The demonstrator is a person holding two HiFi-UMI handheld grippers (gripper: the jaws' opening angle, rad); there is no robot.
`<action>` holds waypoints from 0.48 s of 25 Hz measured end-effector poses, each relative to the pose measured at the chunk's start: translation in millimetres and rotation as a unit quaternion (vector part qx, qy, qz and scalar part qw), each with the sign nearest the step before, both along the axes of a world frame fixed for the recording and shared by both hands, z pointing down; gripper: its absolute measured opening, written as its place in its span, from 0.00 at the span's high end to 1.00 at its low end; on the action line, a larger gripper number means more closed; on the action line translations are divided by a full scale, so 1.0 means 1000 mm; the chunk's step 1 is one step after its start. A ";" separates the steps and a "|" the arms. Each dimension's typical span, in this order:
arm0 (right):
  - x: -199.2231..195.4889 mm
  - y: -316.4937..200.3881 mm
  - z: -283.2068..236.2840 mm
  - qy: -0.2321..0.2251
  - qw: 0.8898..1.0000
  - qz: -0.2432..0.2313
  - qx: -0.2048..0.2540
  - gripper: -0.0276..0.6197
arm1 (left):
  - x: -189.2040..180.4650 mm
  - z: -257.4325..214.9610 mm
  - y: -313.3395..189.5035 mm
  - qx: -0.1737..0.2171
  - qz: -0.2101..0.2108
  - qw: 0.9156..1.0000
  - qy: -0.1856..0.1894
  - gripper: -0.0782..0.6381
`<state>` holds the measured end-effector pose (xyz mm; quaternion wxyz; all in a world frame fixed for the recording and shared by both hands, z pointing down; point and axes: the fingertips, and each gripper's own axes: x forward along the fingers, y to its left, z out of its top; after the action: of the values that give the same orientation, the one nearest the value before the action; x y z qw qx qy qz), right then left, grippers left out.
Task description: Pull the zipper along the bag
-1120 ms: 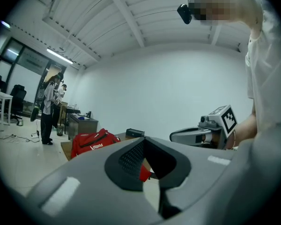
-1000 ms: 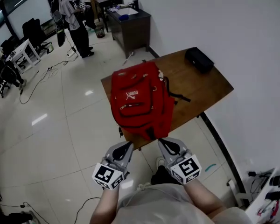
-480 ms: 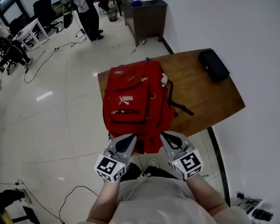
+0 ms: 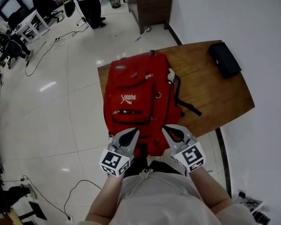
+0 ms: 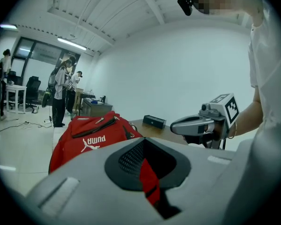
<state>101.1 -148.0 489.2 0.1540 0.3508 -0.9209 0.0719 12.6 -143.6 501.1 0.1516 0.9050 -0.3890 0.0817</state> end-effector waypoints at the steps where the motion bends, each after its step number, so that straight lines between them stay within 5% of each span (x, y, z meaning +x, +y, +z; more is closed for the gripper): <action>1: -0.003 -0.003 0.004 0.003 1.000 -0.002 -0.004 0.95 | 0.000 0.007 -0.003 -0.005 0.006 1.000 -0.005 0.88; 8: -0.023 -0.021 0.048 0.071 0.996 -0.055 -0.010 0.95 | 0.002 0.055 -0.025 -0.063 0.027 0.997 -0.026 0.88; 12: -0.034 -0.034 0.084 0.085 0.992 -0.080 -0.052 0.95 | 0.012 0.083 -0.040 -0.099 0.039 0.994 -0.035 0.88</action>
<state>66.9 -182.2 573.6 0.2554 0.2727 -0.9244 0.0769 25.0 -183.5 584.5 0.2234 0.8965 -0.3489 0.1573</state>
